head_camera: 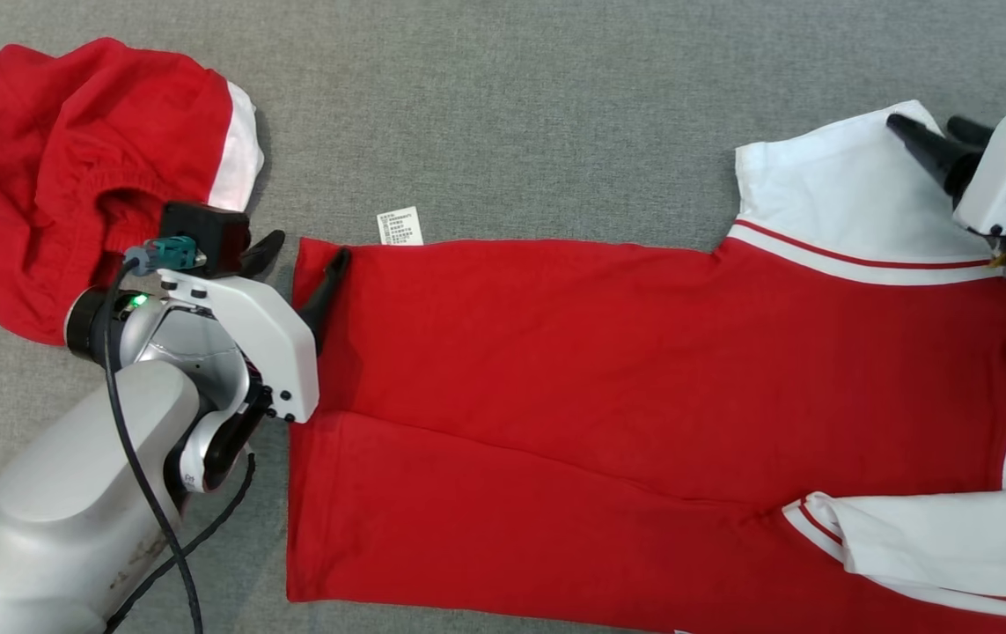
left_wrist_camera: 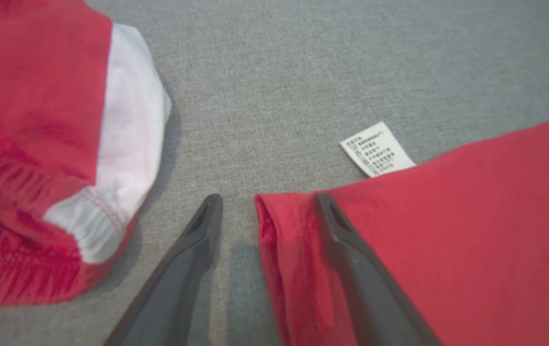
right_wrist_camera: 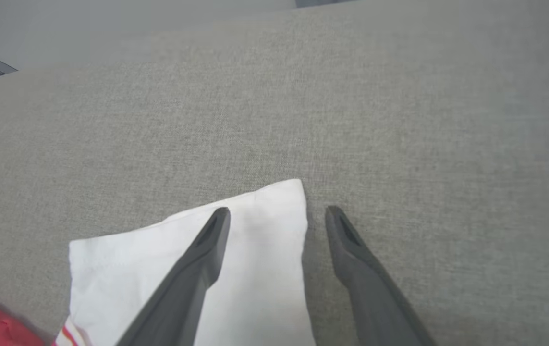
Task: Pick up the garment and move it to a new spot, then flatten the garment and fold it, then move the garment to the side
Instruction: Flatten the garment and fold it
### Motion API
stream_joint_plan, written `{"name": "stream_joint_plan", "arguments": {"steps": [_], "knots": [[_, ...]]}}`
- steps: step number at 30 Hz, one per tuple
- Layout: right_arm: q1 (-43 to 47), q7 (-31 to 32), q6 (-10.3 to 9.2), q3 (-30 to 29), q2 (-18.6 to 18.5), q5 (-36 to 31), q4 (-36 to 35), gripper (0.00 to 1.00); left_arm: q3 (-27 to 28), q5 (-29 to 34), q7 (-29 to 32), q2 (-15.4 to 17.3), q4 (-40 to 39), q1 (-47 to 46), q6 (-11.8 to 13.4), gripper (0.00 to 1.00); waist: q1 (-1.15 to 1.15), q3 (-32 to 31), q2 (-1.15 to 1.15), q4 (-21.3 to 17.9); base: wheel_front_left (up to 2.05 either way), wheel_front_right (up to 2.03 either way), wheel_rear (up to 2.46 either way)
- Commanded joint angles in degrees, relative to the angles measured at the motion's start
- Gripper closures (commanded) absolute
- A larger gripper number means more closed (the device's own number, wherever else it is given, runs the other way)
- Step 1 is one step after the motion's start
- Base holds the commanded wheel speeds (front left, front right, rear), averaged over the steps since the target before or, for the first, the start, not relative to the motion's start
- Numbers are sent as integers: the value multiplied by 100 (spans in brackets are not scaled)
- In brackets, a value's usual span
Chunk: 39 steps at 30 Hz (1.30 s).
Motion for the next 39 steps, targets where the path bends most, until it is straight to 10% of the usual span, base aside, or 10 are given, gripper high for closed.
{"name": "stream_joint_plan", "arguments": {"steps": [1, 6, 9, 11, 13, 39], "knots": [[-89, 35, 12, 47, -14, 100, 128, 0, -59, 30, 23, -52, 45, -90, -43, 0, 0, 21, 0, 28, 0, 0, 0], [-101, 8, 12, 261, 38, 317, 384, 0, -96, 25, 55, -75, 73, -110, -93, 0, 0, 29, 0, 50, 0, 0, 0], [-131, 2, 12, 444, 39, 456, 392, 73, -116, 13, 86, -79, 104, -127, -118, 0, 0, 29, 0, 41, 0, 0, 0], [-139, -35, 12, 574, 3, 554, 365, 100, -124, 14, 82, -87, 133, -139, -129, 63, 0, 20, 0, 37, 0, 0, 0], [-147, -99, 12, 677, -57, 625, 363, 100, -138, 17, 76, -95, 168, -141, -142, 100, 0, 1, 0, 34, 0, 0, 0], [376, -915, 12, 1698, -409, 1961, -281, 100, 15, -331, -167, 475, -259, 703, -95, 100, 0, -982, 0, -404, 0, 0, 0]]}}
